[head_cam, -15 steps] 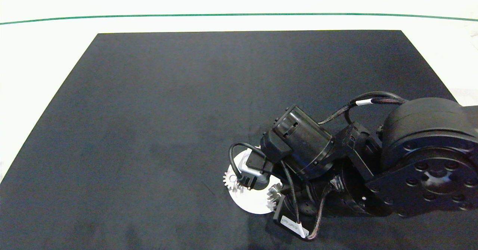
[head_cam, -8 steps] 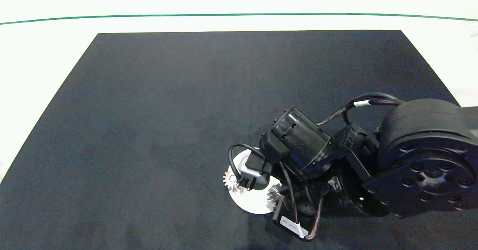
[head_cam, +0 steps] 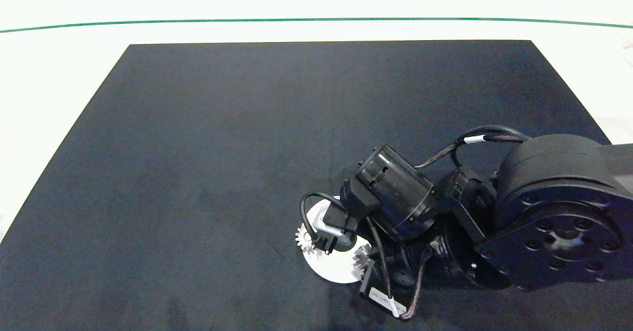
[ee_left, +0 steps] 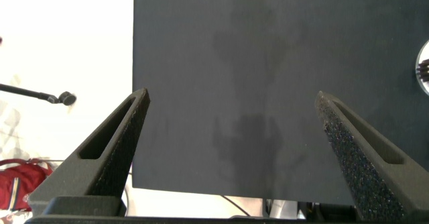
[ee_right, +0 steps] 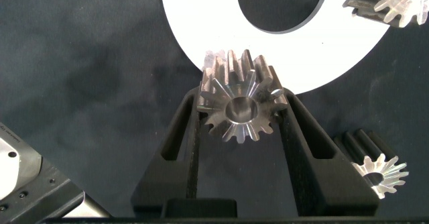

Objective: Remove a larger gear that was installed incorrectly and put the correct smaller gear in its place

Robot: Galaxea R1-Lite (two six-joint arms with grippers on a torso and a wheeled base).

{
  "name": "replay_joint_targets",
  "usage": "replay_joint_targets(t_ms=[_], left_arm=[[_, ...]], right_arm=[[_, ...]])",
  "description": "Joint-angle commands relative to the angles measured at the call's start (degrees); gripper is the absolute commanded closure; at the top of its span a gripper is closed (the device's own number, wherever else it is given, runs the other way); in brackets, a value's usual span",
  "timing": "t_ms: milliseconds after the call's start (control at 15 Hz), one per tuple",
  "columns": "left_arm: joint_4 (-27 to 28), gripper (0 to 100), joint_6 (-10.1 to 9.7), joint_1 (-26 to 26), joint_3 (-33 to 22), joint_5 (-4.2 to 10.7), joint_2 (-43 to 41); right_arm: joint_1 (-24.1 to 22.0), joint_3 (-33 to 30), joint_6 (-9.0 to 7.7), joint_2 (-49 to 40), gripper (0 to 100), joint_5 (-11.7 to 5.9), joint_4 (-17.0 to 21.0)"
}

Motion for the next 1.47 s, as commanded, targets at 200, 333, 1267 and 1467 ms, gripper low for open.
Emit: replay_joint_targets(t_ms=[200,333,1267,1467], left_arm=[[0.3,0,0.03,0.0,0.0,0.05,0.0],[0.3,0,0.03,0.0,0.0,0.05,0.0],[0.3,0,1.0,0.1,0.5,0.05,-0.3],[0.3,0,1.0,0.1,0.5,0.05,-0.3]], right_arm=[[0.1,0.4,-0.09,0.3,66,-0.04,-0.4],[0.1,0.4,-0.09,0.3,66,-0.04,-0.4],[0.0,0.9,-0.01,-1.0,66,-0.04,-0.1],[0.0,0.9,-0.09,-0.7,66,0.05,-0.2]])
